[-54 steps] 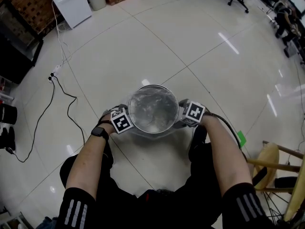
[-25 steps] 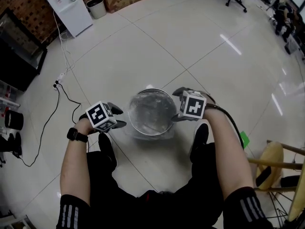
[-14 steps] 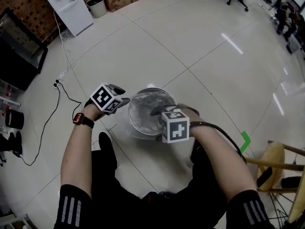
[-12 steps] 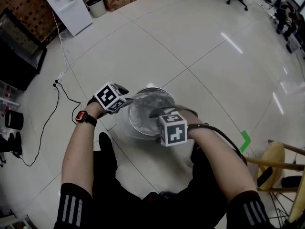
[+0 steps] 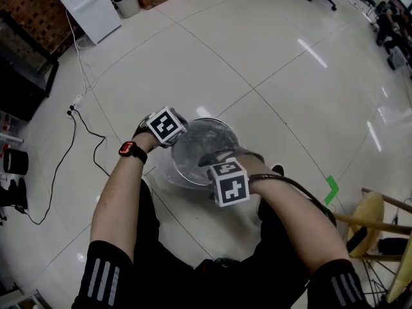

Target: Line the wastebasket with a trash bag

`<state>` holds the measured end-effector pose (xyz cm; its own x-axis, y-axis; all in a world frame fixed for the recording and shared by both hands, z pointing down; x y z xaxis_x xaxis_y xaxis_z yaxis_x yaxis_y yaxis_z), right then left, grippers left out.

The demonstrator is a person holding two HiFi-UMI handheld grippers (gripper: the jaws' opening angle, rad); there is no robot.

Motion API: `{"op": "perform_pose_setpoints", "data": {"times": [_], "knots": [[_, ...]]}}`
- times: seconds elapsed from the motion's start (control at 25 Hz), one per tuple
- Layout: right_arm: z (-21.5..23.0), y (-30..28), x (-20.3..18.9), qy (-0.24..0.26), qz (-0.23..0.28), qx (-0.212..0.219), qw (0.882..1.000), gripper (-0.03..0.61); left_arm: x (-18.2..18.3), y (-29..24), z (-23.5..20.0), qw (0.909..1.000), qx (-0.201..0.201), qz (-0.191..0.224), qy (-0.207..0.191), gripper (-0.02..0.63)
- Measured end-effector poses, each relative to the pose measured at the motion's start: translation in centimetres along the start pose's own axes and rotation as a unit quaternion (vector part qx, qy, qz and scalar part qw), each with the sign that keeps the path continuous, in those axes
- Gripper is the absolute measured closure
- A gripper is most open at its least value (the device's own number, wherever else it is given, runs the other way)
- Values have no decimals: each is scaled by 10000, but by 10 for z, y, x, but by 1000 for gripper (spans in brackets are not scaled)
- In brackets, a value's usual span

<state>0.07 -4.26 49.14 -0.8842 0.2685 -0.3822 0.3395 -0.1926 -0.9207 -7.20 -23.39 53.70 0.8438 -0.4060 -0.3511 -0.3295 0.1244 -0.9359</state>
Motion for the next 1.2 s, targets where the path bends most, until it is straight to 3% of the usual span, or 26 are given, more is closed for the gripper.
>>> {"op": "perform_pose_setpoints", "data": {"times": [0.24,0.36,0.6,0.72,0.84,1.0,1.08,1.2], "knots": [[0,-4,-2,-38,86,102,9999,202,21,4,-33,9961,313,599,562,621],[-5,-18,3,80,72,24,9999,281,16,-4,-43,9948,340,594,758,620],[0,-43,-1,97,156,-633,9978,456,-1,-24,-58,9882,232,647,1366,620],[-7,-56,-9,70,50,-464,9989,507,-4,-32,-60,9858,176,654,1535,620],[-17,-65,-18,167,-115,-139,9997,505,-10,-39,-63,9856,197,562,1581,620],[-13,-57,-23,175,21,-106,9998,482,-18,-48,-61,9840,117,484,1712,607],[-1,-39,-23,-44,338,-175,9993,455,-18,-48,-58,9847,62,467,1679,582],[32,5,-34,-729,832,-639,9918,435,-12,-39,-54,9847,28,510,1667,569]]}}
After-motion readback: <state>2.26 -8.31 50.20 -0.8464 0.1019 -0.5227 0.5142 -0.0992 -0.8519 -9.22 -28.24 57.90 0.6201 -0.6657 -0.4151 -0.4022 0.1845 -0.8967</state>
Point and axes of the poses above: the fingertips, and each gripper's own axes: y backward along the fingers, z to its right, x out of its top, the point moved 5 cm from there along y, backward along the fingers, and after that the axes turned 5 degrees about -z, right-handed, at the moved point
